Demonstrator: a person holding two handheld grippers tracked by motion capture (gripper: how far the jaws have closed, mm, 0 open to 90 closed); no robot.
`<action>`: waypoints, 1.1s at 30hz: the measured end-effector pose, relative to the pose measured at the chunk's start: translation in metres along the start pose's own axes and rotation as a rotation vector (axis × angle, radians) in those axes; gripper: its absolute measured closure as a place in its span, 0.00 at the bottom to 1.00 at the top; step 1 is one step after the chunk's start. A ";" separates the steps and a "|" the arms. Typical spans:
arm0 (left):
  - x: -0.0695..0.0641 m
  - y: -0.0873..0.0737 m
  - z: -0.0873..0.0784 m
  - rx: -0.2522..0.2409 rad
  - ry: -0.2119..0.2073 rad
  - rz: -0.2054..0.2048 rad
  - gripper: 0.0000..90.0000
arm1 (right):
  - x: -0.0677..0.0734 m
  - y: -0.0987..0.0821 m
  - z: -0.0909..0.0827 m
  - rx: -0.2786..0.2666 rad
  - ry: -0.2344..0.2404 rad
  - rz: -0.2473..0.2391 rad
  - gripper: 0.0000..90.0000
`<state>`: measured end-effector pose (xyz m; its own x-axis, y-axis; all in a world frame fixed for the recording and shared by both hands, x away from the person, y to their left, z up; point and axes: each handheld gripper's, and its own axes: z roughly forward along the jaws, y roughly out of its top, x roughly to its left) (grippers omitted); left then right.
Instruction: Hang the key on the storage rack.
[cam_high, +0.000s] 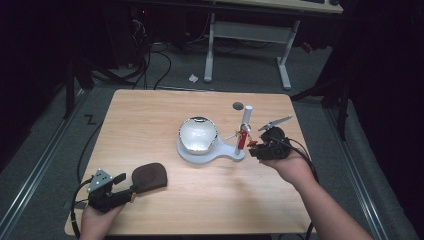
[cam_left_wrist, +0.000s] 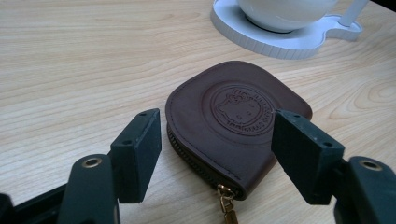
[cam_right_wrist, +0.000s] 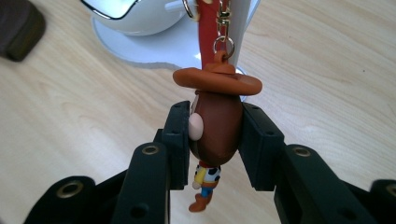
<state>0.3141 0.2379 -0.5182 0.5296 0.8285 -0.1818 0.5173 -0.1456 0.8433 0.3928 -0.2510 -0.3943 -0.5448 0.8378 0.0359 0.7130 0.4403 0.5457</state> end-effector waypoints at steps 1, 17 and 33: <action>0.000 0.000 0.000 0.001 -0.003 0.000 0.37 | 0.001 -0.002 0.004 -0.012 0.007 0.005 0.74; -0.003 -0.002 0.008 0.029 -0.022 -0.010 0.36 | 0.009 -0.029 0.012 -0.162 -0.103 0.011 0.56; -0.003 0.000 0.011 0.017 -0.002 -0.013 0.37 | 0.012 -0.126 0.025 -0.312 -0.143 0.026 0.57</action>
<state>0.3196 0.2294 -0.5227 0.5242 0.8293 -0.1939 0.5358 -0.1442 0.8319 0.3074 -0.2886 -0.4831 -0.4451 0.8939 -0.0532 0.5441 0.3171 0.7768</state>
